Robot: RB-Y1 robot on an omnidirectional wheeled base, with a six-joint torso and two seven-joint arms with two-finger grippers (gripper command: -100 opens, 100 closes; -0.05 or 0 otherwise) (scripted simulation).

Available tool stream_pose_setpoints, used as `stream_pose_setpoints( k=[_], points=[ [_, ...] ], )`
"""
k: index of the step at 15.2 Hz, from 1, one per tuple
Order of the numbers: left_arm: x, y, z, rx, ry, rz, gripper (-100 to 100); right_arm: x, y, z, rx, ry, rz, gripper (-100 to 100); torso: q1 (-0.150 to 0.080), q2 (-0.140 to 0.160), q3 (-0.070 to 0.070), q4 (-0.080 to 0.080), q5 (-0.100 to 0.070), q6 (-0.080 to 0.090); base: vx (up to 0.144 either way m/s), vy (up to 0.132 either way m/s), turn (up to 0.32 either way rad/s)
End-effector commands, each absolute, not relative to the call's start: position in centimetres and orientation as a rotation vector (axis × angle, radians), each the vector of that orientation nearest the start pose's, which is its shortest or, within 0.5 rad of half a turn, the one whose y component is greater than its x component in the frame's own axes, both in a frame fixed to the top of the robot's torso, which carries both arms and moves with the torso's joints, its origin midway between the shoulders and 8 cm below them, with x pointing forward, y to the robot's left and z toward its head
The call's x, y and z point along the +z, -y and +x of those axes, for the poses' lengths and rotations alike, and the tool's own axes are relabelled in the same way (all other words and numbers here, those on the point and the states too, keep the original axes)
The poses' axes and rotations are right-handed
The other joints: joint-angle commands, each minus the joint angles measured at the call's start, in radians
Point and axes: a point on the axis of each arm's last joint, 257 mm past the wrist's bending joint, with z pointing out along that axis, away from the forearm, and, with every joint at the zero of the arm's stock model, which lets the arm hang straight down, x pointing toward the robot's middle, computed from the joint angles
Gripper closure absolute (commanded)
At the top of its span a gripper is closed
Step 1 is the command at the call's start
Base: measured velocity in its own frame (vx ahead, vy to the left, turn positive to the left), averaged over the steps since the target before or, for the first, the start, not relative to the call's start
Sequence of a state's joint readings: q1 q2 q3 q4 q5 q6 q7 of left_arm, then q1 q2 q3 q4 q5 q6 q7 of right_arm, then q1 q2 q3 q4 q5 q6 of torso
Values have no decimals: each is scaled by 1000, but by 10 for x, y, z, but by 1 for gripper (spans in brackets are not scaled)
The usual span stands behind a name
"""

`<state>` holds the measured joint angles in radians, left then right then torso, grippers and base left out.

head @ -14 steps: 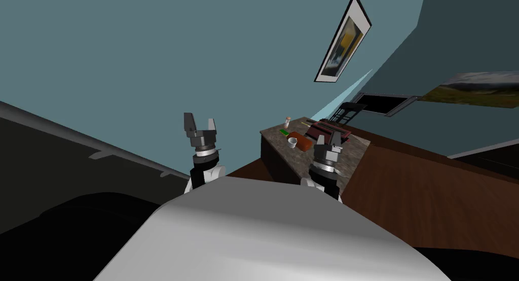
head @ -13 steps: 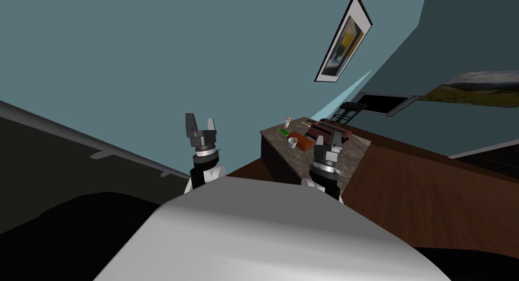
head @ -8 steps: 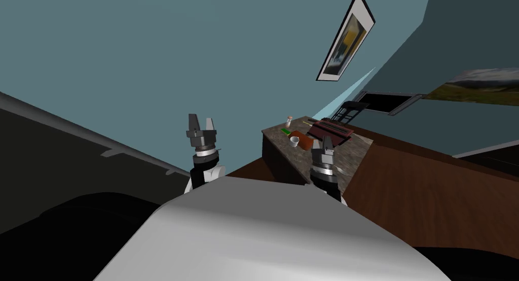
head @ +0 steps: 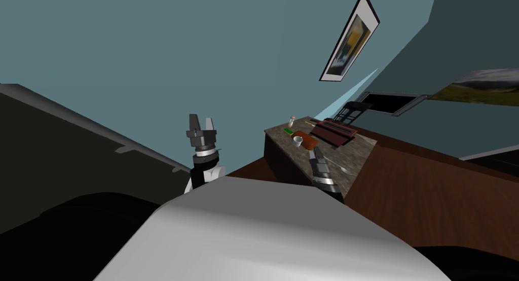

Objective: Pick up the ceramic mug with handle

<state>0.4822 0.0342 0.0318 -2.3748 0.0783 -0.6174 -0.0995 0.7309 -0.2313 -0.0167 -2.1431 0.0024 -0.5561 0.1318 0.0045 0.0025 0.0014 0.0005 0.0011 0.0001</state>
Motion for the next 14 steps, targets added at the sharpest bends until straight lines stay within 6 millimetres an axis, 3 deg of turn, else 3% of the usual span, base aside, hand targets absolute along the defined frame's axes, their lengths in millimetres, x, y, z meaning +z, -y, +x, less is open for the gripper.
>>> stream_pose_setpoints(
  k=[1, 2, 3, 4, 5, 6, 7, 8, 10, 11, 12, 13, 14],
  points=[
    [91, -283, 298, -1281, -451, -461, 0, -125, 305, 319, 1005, -1118, 658, -100, 0, 0, 0, 0, 0, 0, -23, 76, 34],
    [91, -283, 298, -1281, -451, -461, 0, -152, 311, 311, 975, -1191, 688, -100, 0, 0, 0, 0, 0, 0, -23, 93, 53],
    [91, -283, 298, -1281, -451, -461, 0, -154, 310, 309, 973, -1210, 678, -100, 1, 0, 0, 0, 0, 0, -19, 96, 48],
    [91, -283, 298, -1281, -451, -461, 0, -179, 316, 301, 944, -1280, 703, -100, 2, 0, 0, 0, 0, 0, -18, 115, 67],
    [91, -283, 298, -1281, -451, -461, 0, -184, 317, 297, 936, -1306, 700, -100, 3, 0, 0, 0, 0, 0, -11, 108, 49],
    [91, -283, 298, -1281, -451, -461, 0, -211, 325, 285, 902, -1376, 735, -100, 3, 0, 0, 0, 1, 0, -12, 102, 70],
    [91, -283, 298, -1281, -451, -461, 0, -214, 326, 281, 896, -1405, 724, -100, 3, -1, 0, 0, 1, 0, -7, 96, 62],
    [91, -283, 298, -1281, -451, -461, 0, -240, 334, 267, 860, -1478, 753, -100, 2, -1, 0, 0, 1, 0, -2, 107, 99],
    [91, -283, 298, -1281, -451, -461, 0, -245, 336, 261, 850, -1508, 748, -100, 3, -1, -1, 0, 1, 0, 4, 87, 46],
    [91, -283, 298, -1280, -451, -461, 0, -274, 347, 239, 803, -1596, 782, -100, 2, -2, -1, 0, 0, 0, 12, 85, 61],
    [91, -283, 298, -1281, -451, -461, 0, -275, 348, 237, 800, -1613, 773, -100, 1, -2, -1, 0, 0, 0, 12, 95, 84],
    [91, -283, 298, -1281, -451, -461, 0, -298, 358, 219, 758, -1684, 801, -100, 2, -2, -1, -1, 0, 0, 8, 120, 143],
    [91, -283, 298, -1281, -451, -461, 0, -301, 361, 214, 750, -1713, 788, -100, 3, -3, -1, -1, 1, -1, 14, 121, 114]
  ],
)
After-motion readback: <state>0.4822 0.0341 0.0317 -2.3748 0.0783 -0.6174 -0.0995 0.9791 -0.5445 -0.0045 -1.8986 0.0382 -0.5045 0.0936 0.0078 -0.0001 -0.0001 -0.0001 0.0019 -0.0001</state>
